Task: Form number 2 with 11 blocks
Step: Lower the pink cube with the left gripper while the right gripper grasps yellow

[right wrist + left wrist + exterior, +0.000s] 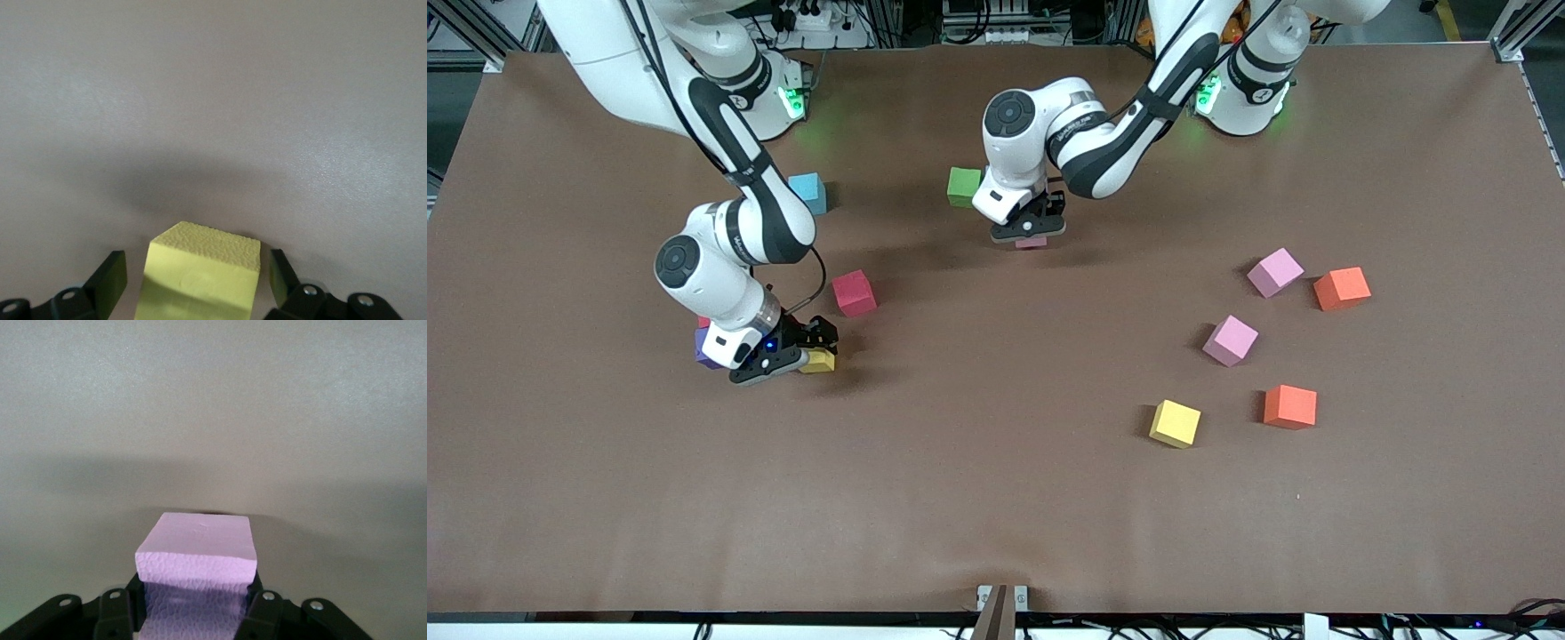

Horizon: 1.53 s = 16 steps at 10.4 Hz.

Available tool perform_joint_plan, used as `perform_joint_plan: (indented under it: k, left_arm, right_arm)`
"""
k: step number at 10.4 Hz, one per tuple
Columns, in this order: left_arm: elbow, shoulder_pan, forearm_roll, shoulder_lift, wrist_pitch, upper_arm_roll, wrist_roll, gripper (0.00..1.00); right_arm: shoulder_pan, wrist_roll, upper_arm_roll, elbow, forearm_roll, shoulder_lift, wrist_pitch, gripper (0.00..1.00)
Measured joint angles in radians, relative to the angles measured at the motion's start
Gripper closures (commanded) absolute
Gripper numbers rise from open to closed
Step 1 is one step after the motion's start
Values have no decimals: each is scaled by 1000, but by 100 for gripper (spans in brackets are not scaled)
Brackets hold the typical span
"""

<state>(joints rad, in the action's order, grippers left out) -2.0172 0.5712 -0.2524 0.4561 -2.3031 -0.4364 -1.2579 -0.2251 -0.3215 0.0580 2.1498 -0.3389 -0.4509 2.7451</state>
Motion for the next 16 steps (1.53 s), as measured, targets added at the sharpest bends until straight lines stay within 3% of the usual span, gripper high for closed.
perform_joint_plan:
  k: [2,8,11,13,16]
  left_arm:
    - [-7,-1,-2,0,0,0,-1,54]
    - [-38,-1,-14,0,-32,-10,-1,54]
    - [-72,-1,-24,3,-100,-11,1,54]
    - [-86,-1,-32,5,-115,-12,1,54]
    - [-90,-1,-36,5,-115,-13,6,54]
  right_arm:
    - [-1,0,-1,2,0,-7,6,23]
    - [-2,4,-42,18,0,-4,6,19]
    - [-2,18,-43,21,-1,-2,6,36]
    - [-8,59,-42,20,-1,9,-2,38]
    - [-40,133,-41,10,-1,90,-136,40]
